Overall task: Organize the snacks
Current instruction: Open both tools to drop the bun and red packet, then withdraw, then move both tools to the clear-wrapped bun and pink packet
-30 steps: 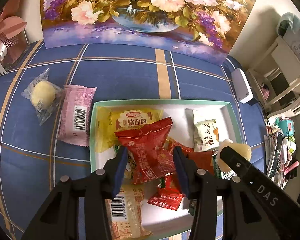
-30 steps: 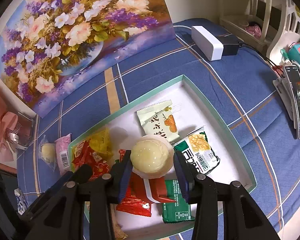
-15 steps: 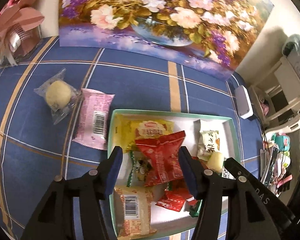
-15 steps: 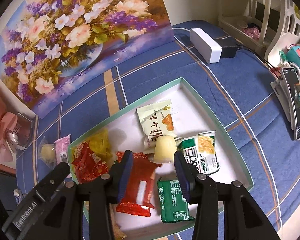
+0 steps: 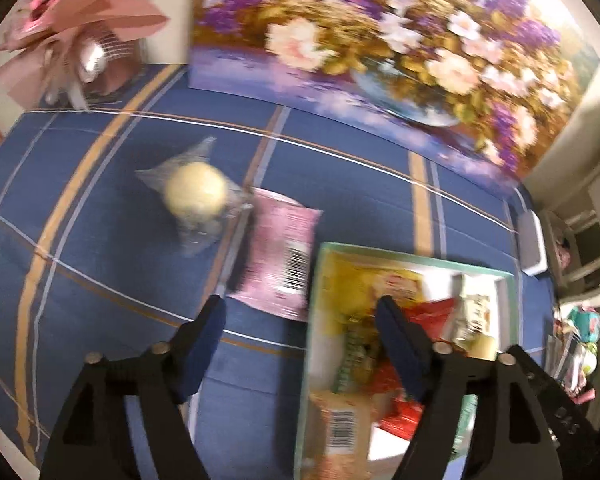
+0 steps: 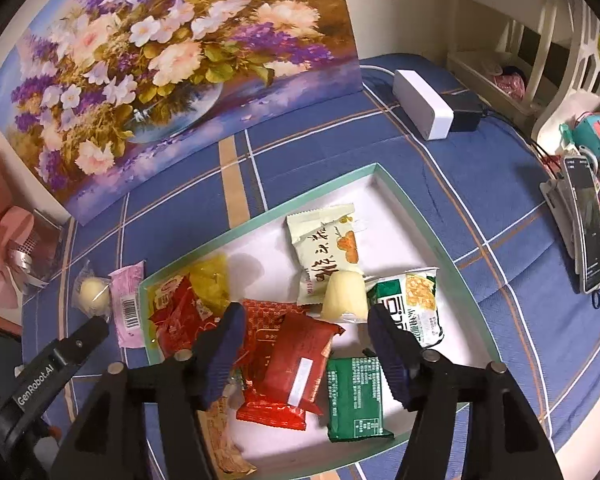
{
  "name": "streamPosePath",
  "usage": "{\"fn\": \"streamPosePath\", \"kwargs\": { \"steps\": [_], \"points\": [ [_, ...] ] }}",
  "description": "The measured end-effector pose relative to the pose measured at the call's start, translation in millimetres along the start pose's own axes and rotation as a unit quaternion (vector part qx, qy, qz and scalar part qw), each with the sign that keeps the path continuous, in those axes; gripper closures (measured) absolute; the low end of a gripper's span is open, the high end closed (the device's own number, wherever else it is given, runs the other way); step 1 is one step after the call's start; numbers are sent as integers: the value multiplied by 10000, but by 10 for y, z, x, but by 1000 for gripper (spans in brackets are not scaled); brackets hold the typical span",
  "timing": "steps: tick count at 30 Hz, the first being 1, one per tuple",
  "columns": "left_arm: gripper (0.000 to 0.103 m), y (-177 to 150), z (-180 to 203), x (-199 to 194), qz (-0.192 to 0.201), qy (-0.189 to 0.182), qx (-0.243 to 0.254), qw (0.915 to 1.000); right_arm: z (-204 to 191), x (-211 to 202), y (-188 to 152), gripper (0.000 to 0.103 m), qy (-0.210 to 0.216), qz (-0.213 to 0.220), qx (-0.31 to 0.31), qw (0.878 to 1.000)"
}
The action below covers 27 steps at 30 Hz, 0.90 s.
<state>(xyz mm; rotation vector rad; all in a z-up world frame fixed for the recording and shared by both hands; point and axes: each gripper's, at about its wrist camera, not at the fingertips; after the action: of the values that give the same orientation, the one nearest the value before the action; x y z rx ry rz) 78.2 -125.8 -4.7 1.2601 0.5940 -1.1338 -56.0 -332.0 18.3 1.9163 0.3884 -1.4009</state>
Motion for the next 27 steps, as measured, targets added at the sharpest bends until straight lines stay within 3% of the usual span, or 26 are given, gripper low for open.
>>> {"fn": "streamPosePath", "kwargs": {
  "steps": [6, 9, 16, 18, 27],
  "points": [
    [19, 63, -290, -22, 150, 412, -145, 9989, -153, -5, -24, 26, -73, 32, -214, 9997],
    [6, 94, -382, -43, 246, 594, -119, 9979, -213, 4, -35, 17, -65, 56, -267, 9996],
    [6, 190, -610, -134, 449, 877, -175, 9950, -372, 60, -74, 13, -80, 39, -416, 9991],
    [6, 209, -659, -162, 489, 910, -184, 9945, -408, 67, -86, 0, -56, 49, -404, 9992],
    [1, 309, -891, -335, 719, 1076, -237, 9913, -674, 24, -114, 0, -71, 159, -459, 9988]
  ]
}}
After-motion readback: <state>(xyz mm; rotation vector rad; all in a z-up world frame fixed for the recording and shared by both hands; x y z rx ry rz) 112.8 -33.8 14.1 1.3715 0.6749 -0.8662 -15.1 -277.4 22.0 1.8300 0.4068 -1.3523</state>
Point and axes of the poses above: each gripper's, at about its wrist camera, not at the fingertips, and x roughly the way its jaws point, z to its right, y to its top, and after that the axes turned 1 degree about y, right-handed
